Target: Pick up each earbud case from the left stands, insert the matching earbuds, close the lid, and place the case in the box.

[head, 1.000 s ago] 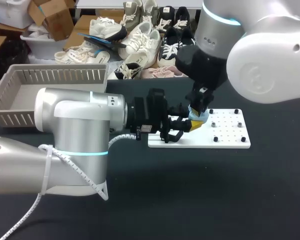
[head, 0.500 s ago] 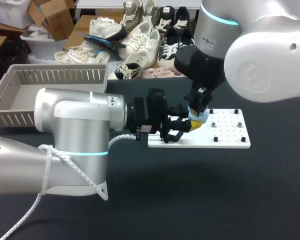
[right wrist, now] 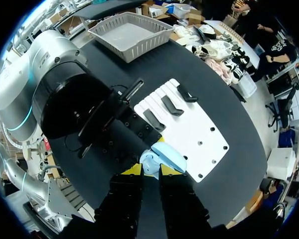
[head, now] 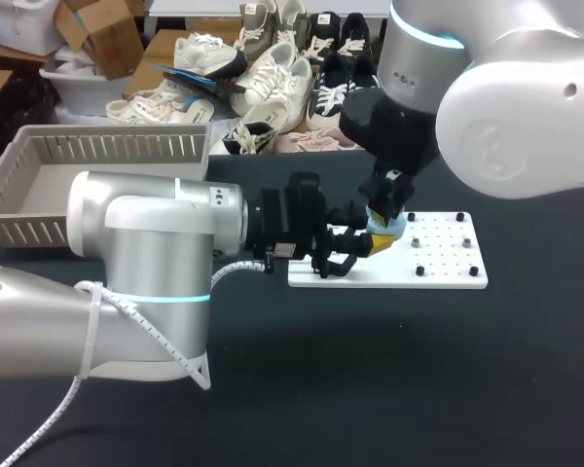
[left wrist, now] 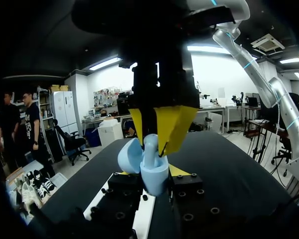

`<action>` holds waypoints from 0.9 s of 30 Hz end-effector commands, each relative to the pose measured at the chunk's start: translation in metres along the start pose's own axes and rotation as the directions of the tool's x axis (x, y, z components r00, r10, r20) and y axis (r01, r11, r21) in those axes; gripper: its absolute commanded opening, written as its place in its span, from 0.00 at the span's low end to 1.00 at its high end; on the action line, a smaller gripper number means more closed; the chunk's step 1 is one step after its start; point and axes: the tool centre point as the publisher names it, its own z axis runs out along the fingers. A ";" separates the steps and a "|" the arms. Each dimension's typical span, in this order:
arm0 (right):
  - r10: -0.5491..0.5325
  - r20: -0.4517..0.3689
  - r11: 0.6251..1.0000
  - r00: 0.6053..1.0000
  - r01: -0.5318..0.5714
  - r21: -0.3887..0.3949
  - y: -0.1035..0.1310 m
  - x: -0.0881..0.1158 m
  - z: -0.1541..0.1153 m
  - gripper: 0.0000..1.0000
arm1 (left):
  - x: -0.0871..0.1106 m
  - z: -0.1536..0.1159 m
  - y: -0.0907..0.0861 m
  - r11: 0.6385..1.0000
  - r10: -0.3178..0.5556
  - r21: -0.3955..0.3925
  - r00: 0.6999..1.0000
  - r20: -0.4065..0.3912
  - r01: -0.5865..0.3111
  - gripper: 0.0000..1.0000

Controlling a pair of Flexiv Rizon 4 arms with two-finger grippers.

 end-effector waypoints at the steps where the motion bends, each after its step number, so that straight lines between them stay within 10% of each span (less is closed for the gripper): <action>1: 0.006 -0.004 1.000 1.000 -0.006 0.003 0.001 0.001 0.002 0.00 | 0.000 0.002 -0.004 1.000 0.002 -0.019 1.000 0.002 -0.002 0.00; 27: 0.022 -0.015 1.000 1.000 -0.022 -0.001 0.002 0.000 0.004 0.11 | 0.000 0.002 -0.004 1.000 0.002 -0.019 1.000 0.002 -0.002 0.00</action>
